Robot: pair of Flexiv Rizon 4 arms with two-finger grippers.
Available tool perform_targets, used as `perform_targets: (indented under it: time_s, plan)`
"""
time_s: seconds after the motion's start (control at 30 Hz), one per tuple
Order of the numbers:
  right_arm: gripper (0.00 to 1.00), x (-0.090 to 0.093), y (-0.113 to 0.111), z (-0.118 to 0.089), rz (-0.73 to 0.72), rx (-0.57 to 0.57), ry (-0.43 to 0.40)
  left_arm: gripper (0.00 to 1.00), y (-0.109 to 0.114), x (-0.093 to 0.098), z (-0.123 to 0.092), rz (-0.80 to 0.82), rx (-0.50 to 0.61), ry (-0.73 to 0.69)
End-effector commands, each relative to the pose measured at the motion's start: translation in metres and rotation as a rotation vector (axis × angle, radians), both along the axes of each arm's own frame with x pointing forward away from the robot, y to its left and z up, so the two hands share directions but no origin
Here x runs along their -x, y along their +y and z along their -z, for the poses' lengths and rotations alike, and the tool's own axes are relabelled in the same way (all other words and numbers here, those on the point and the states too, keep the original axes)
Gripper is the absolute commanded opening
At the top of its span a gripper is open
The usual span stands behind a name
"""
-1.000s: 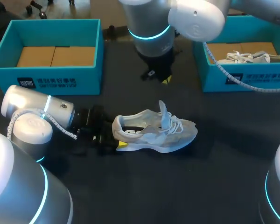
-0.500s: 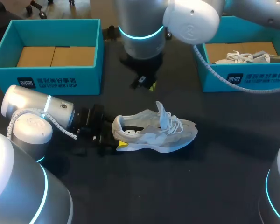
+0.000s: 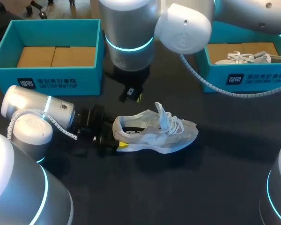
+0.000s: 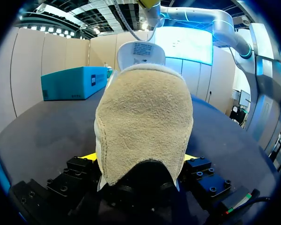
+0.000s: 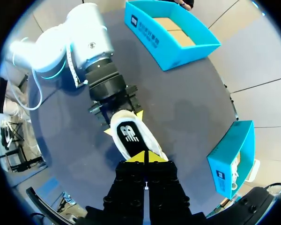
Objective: Take the shoe out of the shoebox, open the shoe tongue, remove and reinsert the insole, then place the shoe into the shoebox
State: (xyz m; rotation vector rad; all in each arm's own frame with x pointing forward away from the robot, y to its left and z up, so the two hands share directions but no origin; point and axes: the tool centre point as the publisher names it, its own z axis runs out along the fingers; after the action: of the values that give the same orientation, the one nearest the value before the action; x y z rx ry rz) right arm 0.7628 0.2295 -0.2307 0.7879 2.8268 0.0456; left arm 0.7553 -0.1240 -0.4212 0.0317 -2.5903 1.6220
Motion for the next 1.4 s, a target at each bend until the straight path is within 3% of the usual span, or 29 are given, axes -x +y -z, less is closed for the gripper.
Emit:
perform_targets:
  time_s: [0.03, 0.6, 0.67, 0.7, 0.73, 0.9, 1.4]
  plan:
    - [0.0, 0.0, -0.003, 0.001, -0.001, -0.007, -0.001, 0.0, 0.0, 0.0, -0.001, 0.001, -0.003, 0.001]
    - [0.0, 0.0, -0.003, 0.001, -0.001, -0.007, -0.001, 0.0, 0.0, 0.0, -0.001, 0.001, -0.003, 0.001]
    - [0.0, 0.0, -0.004, 0.006, -0.027, -0.004, -0.027, 0.0, 0.0, 0.0, -0.001, 0.001, -0.003, 0.001]
    - [0.0, 0.001, -0.006, 0.01, -0.05, 0.062, 0.02, 0.0, 0.0, 0.0, -0.001, 0.001, -0.003, 0.001]
    - [0.0, 0.0, -0.005, 0.012, -0.06, 0.038, -0.018, 0.0, 0.0, 0.0, -0.001, 0.001, -0.003, 0.001]
    - [0.0, -0.001, -0.003, 0.03, -0.09, 0.04, -0.033, 0.0, 0.0, 0.0, -0.001, 0.001, -0.003, 0.001]
    - [0.0, 0.001, -0.005, 0.078, -0.202, 0.074, 0.009, 0.0, 0.0, 0.0, -0.001, 0.001, -0.003, 0.001]
